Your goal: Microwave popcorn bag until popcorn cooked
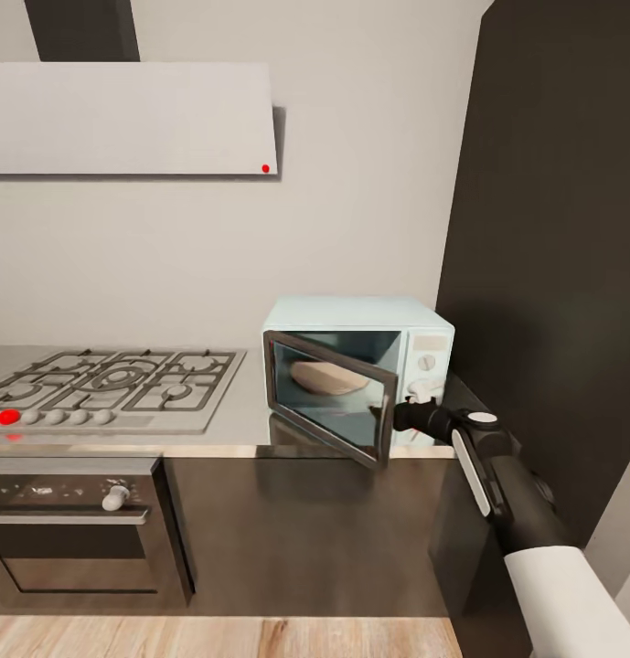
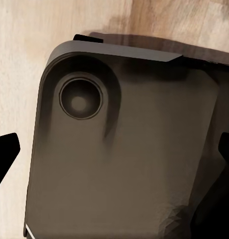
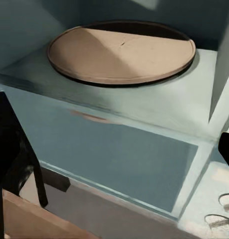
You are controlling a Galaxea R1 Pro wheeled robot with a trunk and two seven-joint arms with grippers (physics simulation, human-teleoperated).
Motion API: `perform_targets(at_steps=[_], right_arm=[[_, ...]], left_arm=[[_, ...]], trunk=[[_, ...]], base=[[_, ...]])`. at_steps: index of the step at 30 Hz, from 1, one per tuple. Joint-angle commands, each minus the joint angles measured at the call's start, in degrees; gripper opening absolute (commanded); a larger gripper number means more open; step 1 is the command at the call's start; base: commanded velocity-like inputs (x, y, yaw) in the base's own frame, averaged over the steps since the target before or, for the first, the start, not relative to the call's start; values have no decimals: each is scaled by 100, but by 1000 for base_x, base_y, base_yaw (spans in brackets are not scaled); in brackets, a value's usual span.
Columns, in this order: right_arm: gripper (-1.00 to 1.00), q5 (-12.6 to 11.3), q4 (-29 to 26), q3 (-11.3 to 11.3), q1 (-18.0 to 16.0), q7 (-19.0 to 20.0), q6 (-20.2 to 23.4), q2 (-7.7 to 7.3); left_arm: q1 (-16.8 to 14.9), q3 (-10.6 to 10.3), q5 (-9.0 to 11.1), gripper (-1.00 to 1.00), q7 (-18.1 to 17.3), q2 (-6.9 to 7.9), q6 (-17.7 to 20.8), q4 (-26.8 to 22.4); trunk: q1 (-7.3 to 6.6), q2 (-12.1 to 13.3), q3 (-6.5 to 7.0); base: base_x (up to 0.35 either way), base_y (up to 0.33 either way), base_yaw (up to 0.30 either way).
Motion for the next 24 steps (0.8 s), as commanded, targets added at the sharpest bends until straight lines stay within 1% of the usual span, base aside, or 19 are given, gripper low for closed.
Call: perform_targets(at_steps=[1,14,18,22,23,24], right_arm=[[100,8,-6,24,-3,28,31,3],[100,9,-6,46,-3,63,35,-23],[100,32,-6,48,-3,452,38,-48],[100,44,-6,52,-3,560,43,-58],[100,51,-6,54,-3,682,44,-61],[100,51,-6,55,-3,702,44,-58]], left_arm=[[2,3,38,100,-1,-1,-10,-7],[2,6,38,100,-1,-1,-15,-7],[2,6,38,100,-1,-1,-17,-7],[2,3,38,100,-1,-1,-14,-7],[2,1,38,100,-1,-1,-16,-7],[2,4,38,100,-1,-1,-17,-7]], trunk=[[0,-3,-5],[0,-3,-5],[0,-3,-5],[0,-3,-5],[0,-3,-5],[0,-3,-5]], base=[[0,0,0],[-4,0,0],[-218,0,0],[-72,0,0],[-3,0,0],[-1,0,0]])
